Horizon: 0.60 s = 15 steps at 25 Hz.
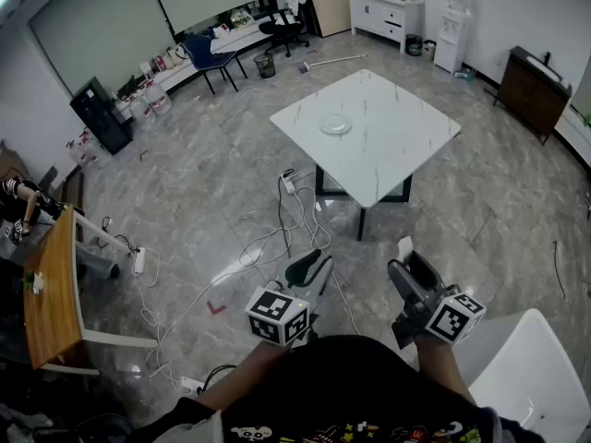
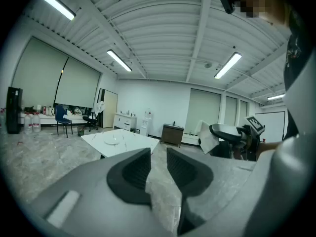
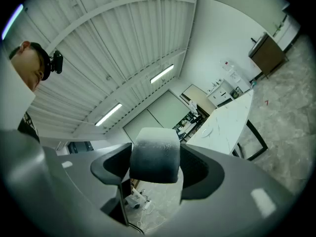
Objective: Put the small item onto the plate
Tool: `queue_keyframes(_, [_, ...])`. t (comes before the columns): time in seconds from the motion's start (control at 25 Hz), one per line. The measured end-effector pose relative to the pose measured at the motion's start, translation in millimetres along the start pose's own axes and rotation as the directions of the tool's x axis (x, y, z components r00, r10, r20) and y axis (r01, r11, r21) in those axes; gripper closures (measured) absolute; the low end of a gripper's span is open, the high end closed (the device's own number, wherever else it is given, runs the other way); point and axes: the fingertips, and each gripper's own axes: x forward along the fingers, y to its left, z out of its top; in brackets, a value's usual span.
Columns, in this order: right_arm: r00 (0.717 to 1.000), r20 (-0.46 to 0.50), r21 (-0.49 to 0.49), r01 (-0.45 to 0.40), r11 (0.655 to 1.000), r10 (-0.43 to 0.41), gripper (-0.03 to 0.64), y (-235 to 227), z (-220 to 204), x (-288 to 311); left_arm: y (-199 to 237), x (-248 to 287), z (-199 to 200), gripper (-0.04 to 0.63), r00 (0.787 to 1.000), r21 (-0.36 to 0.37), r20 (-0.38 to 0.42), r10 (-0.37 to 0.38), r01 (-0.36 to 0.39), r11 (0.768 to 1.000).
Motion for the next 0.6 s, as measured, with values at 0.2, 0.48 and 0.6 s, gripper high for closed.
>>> queue_keyframes(0.2, [1.000,-0.007,-0.051,-0.015,0.999,0.014,0.287,11,0,24,12,4,9,0.399,1.000,-0.003,0.024,-0.013,0.013,1.000])
queue_keyframes(0.48, [0.998,-0.054,-0.095,-0.043,0.995,0.038,0.285,17,-16,44,18,6,8,0.399,0.999,0.000,0.023,-0.027,0.027,1.000])
queue_keyframes(0.6, [0.997,-0.072,-0.086,-0.033,0.996,0.027,0.285,14,-22,43,19,5,-1,0.399,1.000,-0.018,0.005,-0.017,0.017,1.000])
